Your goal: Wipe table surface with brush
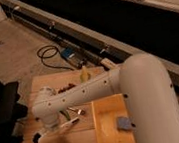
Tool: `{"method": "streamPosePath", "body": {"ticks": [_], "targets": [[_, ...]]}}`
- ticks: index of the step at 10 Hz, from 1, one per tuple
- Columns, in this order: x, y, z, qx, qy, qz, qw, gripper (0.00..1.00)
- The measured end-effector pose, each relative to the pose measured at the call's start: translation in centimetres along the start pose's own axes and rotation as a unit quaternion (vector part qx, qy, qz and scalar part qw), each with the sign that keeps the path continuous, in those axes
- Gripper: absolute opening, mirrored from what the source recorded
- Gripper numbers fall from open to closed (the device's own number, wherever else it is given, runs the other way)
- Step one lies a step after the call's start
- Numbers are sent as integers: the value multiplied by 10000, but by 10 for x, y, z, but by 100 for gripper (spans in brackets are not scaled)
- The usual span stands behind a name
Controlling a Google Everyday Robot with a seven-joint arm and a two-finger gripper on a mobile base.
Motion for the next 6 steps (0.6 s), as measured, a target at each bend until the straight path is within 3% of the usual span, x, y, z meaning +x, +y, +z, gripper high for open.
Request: {"method": "streamPosePath", "body": {"ticks": [3,6], "targets": [[-14,11,9,-114,46,-24,9999,0],[8,36,10,-71,-127,204,9997,4]]}}
